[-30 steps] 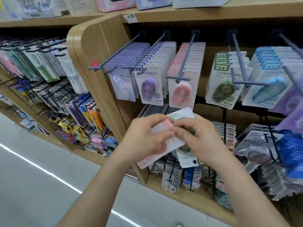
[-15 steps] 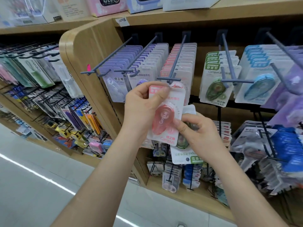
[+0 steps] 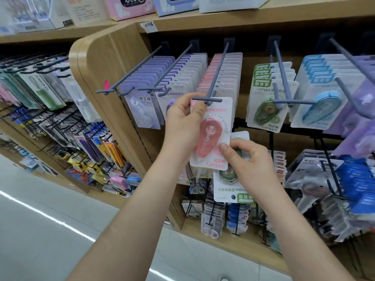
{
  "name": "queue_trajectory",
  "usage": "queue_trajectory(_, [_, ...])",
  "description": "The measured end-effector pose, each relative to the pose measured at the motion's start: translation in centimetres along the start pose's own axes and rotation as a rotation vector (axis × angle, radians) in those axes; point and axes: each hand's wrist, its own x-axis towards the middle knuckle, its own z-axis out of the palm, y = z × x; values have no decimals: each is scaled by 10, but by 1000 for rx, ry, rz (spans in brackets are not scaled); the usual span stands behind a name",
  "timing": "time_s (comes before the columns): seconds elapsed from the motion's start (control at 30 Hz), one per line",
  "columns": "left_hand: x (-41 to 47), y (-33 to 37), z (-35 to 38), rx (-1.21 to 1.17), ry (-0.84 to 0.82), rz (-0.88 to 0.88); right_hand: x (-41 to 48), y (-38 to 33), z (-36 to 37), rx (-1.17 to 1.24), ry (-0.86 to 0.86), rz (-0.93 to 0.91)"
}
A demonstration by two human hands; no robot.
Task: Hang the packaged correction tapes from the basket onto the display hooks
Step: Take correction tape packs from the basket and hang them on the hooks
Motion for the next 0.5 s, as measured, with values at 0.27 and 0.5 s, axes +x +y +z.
queue_trajectory(0.27, [-40,-17,-25,162,-170,151,6,1,-11,15,136,-6])
queue_trajectory(0.5, [-7,-38,-13,429,22,205,2,3,-31,-3,267,-25])
